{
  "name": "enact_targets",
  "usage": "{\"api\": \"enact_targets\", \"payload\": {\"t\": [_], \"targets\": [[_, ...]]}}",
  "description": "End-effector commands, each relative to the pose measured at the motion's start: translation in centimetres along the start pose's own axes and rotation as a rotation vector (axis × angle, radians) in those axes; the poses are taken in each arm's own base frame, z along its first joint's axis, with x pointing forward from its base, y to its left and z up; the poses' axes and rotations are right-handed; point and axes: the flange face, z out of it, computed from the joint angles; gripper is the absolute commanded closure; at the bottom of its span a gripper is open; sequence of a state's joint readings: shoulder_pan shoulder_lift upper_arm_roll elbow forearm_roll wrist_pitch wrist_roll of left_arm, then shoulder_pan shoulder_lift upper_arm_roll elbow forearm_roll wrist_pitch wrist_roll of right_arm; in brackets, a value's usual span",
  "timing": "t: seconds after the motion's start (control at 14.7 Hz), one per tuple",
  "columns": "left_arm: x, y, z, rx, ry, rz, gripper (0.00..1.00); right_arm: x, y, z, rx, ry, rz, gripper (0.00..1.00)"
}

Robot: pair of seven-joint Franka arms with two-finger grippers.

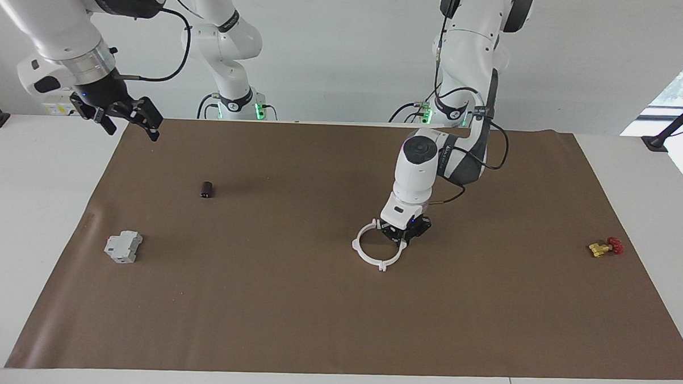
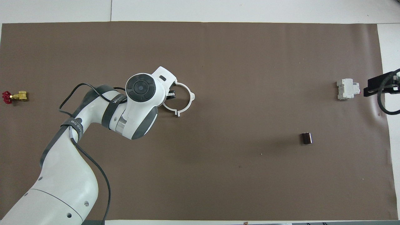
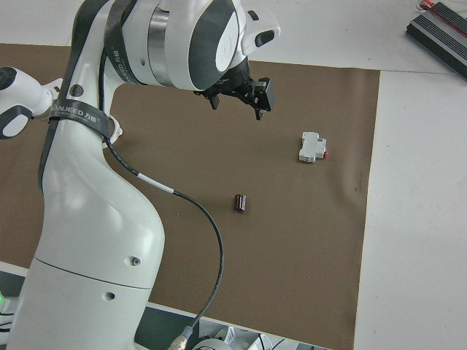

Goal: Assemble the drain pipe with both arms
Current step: 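Press the left gripper's clamp half against the placed half to join them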

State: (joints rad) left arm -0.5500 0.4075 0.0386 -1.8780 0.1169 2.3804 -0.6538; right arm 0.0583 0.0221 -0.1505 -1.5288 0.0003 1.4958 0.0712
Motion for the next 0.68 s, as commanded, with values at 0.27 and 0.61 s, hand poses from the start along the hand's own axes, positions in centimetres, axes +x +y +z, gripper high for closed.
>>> {"api": "enact_targets", "payload": {"t": [0.27,0.61], "targets": [[-1.47,-0.51,0.21,0.023,-0.004,0.0,1.0,-0.29,0.02,0.42,0.022,0.0,-0.022,0.0],[-1.58,-0.12,0.08,0.015,0.004,0.006,1.0,-0.37,0.55,0.72,0.023,-0.005,-0.016,0.0]]}}
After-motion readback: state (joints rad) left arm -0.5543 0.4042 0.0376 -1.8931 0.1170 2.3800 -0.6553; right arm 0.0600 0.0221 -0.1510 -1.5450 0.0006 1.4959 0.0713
